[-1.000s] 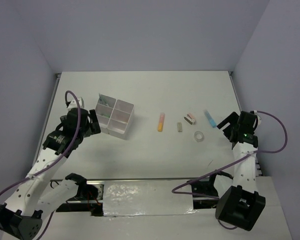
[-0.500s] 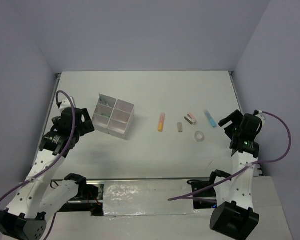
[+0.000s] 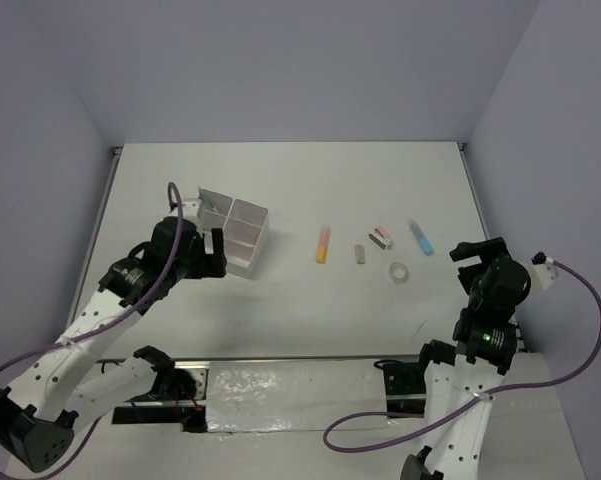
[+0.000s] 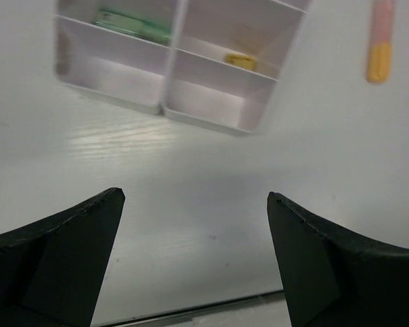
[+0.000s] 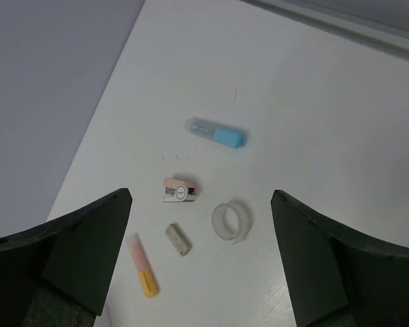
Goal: Sort the stationery into containers
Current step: Pick up the stationery from the center of the board, then place the stationery in the storage box.
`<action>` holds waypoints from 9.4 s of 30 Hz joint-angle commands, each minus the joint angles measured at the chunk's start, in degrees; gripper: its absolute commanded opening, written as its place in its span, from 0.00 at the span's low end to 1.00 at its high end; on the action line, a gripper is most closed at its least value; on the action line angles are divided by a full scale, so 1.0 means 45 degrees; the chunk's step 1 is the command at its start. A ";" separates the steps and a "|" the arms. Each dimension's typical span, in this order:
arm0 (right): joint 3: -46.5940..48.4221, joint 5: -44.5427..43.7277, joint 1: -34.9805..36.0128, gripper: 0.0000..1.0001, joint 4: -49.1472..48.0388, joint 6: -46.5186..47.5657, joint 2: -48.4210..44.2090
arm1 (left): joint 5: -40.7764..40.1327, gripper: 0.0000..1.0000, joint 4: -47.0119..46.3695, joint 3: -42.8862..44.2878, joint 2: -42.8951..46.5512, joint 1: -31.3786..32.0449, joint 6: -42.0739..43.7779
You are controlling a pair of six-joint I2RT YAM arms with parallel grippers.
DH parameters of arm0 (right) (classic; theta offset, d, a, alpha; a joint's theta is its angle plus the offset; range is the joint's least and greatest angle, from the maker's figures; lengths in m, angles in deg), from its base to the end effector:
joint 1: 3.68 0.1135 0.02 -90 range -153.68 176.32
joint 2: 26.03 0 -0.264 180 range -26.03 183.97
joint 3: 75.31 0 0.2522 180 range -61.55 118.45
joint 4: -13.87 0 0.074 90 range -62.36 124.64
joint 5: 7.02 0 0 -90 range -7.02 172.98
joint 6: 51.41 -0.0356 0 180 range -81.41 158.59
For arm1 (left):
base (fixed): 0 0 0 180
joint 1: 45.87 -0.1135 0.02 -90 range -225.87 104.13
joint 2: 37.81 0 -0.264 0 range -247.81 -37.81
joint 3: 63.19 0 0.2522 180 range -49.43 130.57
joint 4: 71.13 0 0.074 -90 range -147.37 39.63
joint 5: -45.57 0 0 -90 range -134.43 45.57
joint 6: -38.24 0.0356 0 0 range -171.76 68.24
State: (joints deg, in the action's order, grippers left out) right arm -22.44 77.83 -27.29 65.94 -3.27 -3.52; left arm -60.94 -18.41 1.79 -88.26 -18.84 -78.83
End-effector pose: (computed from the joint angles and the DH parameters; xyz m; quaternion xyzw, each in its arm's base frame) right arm 0.0862 -0.0411 0.3016 0.4683 0.6818 0.0522 0.5595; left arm 0.1658 -0.0733 0.3135 -0.0630 0.8902 -0.0816 0.4438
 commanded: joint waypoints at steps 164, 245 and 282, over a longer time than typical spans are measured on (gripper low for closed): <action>1.7851 -0.1883 1.8920 0.10 0.0023 0.6335 2.0234 | -0.4104 0.99 0.0248 0.0375 0.3127 -0.3857 -0.0918; 1.4492 -0.3114 1.8315 0.09 -0.0270 0.6862 1.7500 | -0.4065 0.99 0.0190 0.0375 0.3224 -0.3857 -0.0859; 1.3555 -0.3094 1.8334 0.10 -0.0875 0.7370 1.6758 | -0.4104 0.99 0.0190 0.0336 0.3420 -0.3857 -0.0859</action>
State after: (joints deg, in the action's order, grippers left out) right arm 38.89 64.35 55.15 64.85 28.72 76.71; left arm -79.06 -15.42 3.28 -73.53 -35.93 -83.42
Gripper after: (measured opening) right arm 0.262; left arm 0.994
